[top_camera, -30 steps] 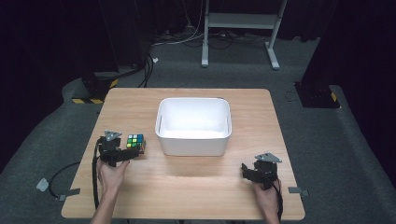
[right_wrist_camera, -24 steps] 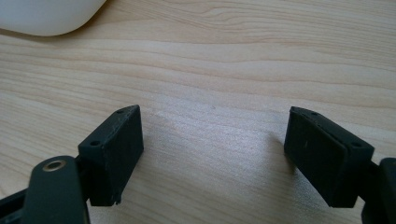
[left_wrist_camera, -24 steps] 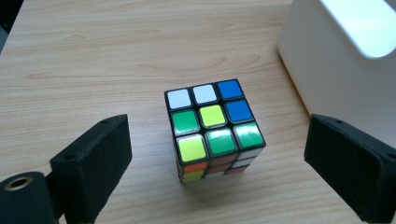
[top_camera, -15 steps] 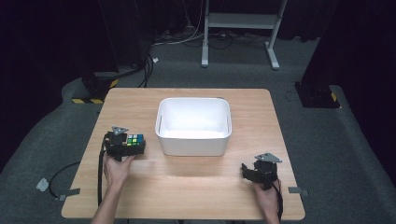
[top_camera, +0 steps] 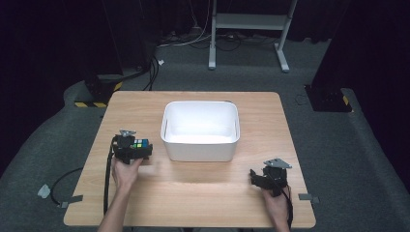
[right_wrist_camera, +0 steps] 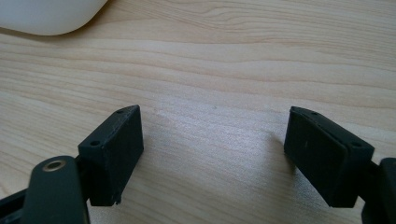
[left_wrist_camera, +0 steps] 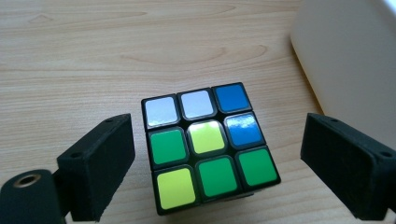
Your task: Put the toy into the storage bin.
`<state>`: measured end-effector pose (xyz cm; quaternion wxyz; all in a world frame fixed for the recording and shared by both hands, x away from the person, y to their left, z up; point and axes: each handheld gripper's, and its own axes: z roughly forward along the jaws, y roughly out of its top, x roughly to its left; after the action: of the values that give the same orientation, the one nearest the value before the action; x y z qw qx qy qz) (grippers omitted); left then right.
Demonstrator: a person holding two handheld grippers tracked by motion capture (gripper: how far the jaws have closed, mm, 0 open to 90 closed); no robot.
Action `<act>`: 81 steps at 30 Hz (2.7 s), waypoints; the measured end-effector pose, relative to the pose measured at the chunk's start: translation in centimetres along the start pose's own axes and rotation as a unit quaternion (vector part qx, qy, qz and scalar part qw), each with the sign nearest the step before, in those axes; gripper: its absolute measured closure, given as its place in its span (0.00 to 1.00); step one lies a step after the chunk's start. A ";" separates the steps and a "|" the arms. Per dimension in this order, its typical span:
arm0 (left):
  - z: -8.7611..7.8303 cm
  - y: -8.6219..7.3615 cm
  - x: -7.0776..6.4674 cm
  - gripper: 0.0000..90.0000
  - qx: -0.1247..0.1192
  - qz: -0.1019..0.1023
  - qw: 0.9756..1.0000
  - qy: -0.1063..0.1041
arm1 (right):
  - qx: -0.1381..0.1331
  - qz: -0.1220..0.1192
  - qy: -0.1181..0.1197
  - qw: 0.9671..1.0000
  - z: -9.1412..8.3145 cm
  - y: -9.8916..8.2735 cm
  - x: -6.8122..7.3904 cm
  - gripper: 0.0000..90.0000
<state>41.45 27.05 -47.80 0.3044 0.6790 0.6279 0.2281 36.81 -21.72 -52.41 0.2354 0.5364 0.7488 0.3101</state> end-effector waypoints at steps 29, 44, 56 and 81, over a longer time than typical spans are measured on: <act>1.9 -1.4 0.2 0.26 -0.011 -0.005 1.000 0.022 | 0.000 0.000 0.000 1.000 0.0 0.0 0.0 0.22; 1.9 -1.8 0.2 0.37 -0.021 0.007 0.999 0.030 | 0.000 0.000 0.000 1.000 0.0 0.0 0.0 0.22; 1.6 -1.9 0.5 0.37 -0.019 0.006 1.000 0.022 | 0.001 0.000 0.000 1.000 0.0 0.0 0.0 0.22; -0.3 -1.6 1.4 0.38 -0.021 0.005 1.000 0.005 | 0.001 0.000 0.000 1.000 0.0 0.0 0.0 0.22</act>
<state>40.24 28.55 -48.85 0.3143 0.6747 0.6209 0.2459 36.78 -21.71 -52.40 0.2351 0.5366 0.7489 0.3097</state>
